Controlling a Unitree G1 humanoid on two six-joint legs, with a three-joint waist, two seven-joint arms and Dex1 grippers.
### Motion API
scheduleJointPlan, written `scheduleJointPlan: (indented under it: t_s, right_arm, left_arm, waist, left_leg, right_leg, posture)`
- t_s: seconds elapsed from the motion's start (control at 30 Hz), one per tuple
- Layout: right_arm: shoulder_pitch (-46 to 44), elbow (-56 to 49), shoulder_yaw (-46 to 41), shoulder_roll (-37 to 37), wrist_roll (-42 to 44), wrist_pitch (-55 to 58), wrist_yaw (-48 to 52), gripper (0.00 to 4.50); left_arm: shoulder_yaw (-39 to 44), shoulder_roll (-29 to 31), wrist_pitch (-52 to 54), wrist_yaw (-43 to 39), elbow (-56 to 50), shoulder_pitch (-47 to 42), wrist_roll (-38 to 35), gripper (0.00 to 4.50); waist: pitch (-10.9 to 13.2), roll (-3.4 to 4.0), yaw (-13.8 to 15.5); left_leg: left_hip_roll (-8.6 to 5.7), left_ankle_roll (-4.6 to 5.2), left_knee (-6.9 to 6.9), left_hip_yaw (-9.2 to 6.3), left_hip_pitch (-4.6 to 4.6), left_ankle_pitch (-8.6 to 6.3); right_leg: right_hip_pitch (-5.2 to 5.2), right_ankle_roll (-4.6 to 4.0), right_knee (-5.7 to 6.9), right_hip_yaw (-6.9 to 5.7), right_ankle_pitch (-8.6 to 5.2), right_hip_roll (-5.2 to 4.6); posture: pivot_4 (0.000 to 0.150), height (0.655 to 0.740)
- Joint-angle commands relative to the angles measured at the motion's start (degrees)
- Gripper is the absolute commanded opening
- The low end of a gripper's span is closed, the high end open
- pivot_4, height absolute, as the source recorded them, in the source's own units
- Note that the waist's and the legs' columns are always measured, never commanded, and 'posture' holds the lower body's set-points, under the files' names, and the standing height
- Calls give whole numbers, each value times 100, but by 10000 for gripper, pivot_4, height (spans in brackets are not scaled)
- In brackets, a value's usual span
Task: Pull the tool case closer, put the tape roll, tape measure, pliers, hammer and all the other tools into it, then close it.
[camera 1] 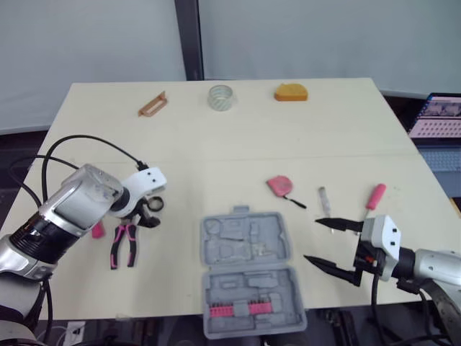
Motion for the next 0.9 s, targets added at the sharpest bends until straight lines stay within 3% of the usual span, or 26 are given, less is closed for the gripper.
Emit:
scheduleJointPlan:
  t_s: [0.03, 0.87, 0.9]
  right_arm:
    - [63, -267, -223, -42, 96, 15, -83, 44605]
    - [140, -551, -407, -104, 130, 346, -249, 44605]
    - [136, -560, -406, -100, 128, 362, -253, 45000]
  left_arm:
    - [-11, -141, -178, -89, 180, -140, 234, 45000]
    - [-105, -852, -1044, -434, 1235, -15, 1077, 45000]
    - [-94, -857, -1071, -444, 1255, -2, 1102, 39795]
  waist:
    - [0, 0, -1]
    - [0, 0, -3]
    - [0, 0, -2]
  left_leg:
    - [0, 0, 0, 0, 0, 0]
    - [0, 3, 10, 0, -1, -2]
    - [0, 3, 10, 0, -1, -2]
  right_leg:
    - [0, 0, 0, 0, 0, 0]
    - [0, 0, 9, 0, 0, 0]
    - [0, 0, 9, 0, 0, 0]
  posture:
    - [1500, 7400]
    - [1500, 7400]
    - [1500, 7400]
